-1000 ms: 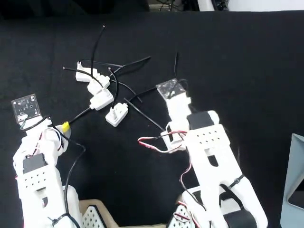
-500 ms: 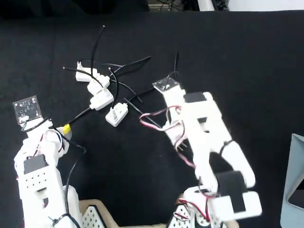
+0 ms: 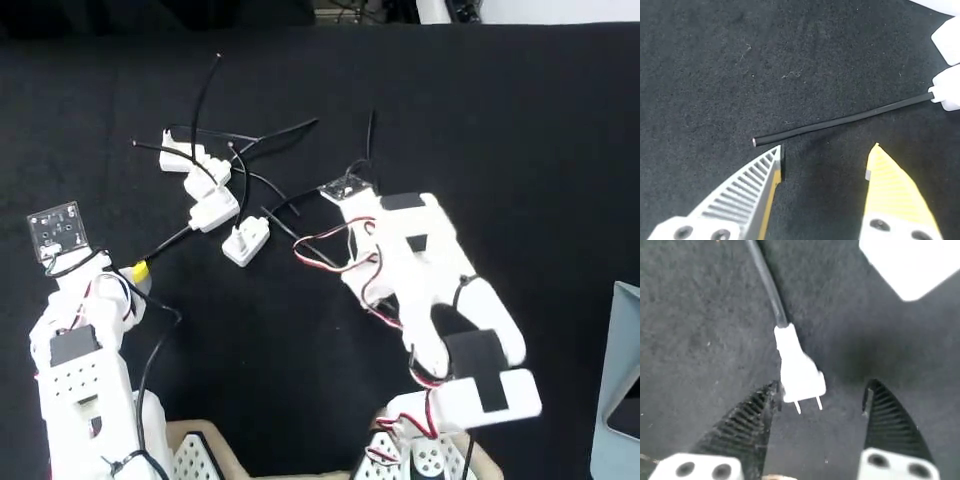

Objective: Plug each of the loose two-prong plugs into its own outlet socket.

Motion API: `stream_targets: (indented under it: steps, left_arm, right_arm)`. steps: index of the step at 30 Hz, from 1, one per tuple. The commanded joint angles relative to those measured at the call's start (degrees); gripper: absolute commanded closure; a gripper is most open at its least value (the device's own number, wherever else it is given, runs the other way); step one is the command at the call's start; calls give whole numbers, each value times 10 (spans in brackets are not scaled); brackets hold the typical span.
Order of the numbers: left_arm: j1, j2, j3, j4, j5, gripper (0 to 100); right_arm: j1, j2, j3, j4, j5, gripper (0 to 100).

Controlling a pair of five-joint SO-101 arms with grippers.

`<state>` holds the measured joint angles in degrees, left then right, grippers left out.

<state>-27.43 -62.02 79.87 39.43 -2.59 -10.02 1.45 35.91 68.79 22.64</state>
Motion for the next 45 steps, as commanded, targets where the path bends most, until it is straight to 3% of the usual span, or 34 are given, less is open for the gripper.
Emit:
stream_targets:
  steps: [1, 13, 18, 22, 29, 38, 45]
  left_arm:
    - [-3, -9, -5, -10, 1, 727]
    - [-2, -9, -5, -10, 1, 727]
    - [-2, -9, -5, -10, 1, 727]
    - [-3, -9, -5, -10, 1, 727]
    - [-4, -9, -5, -10, 1, 727]
    - [-5, -9, -5, -10, 1, 727]
    - [-4, -9, -5, -10, 1, 727]
  right_arm:
    - [-7, 19, -32, -24, 3, 744]
    - [-12, -122, -44, 62, 4, 744]
    - [-76, -167, -5, 79, 3, 744]
    - [-117, -160, 48, 30, 2, 744]
    - [-117, -107, 80, -27, 2, 744]
    - [-66, -50, 69, -46, 6, 745]
    - [-39, -32, 42, -47, 7, 943]
